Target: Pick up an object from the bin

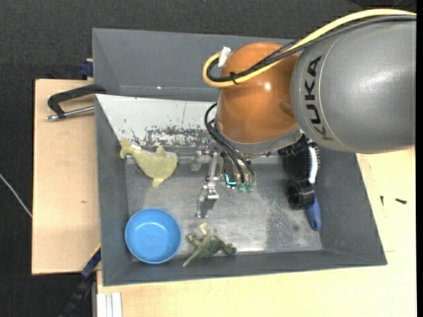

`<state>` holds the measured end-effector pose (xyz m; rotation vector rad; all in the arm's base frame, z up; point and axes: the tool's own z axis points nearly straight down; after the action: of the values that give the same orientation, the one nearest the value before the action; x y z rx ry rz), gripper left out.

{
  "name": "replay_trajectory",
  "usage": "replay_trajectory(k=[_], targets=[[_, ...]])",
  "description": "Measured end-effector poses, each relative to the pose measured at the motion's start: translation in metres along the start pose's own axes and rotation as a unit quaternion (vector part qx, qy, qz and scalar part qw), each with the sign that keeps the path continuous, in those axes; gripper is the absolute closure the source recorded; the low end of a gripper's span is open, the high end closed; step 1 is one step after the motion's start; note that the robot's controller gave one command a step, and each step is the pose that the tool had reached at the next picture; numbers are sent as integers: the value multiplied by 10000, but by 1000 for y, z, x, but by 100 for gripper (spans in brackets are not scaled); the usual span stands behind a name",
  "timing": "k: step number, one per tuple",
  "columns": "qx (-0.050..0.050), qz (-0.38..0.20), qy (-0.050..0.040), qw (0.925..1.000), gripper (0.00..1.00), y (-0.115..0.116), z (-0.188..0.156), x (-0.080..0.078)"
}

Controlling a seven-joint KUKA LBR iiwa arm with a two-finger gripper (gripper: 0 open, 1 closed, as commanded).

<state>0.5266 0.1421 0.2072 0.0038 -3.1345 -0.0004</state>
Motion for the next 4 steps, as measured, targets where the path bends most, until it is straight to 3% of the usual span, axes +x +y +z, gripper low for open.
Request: replay_trajectory(k=[1,2,3,4], targets=[[-54,-809,-198,9965,0,-13,130,22],[9,-1397,-87,9902,0,-70,111,17],[18,-1778,-69,9840,0,-130,96,20],[9,-2916,-54,9565,0,-162,135,21]])
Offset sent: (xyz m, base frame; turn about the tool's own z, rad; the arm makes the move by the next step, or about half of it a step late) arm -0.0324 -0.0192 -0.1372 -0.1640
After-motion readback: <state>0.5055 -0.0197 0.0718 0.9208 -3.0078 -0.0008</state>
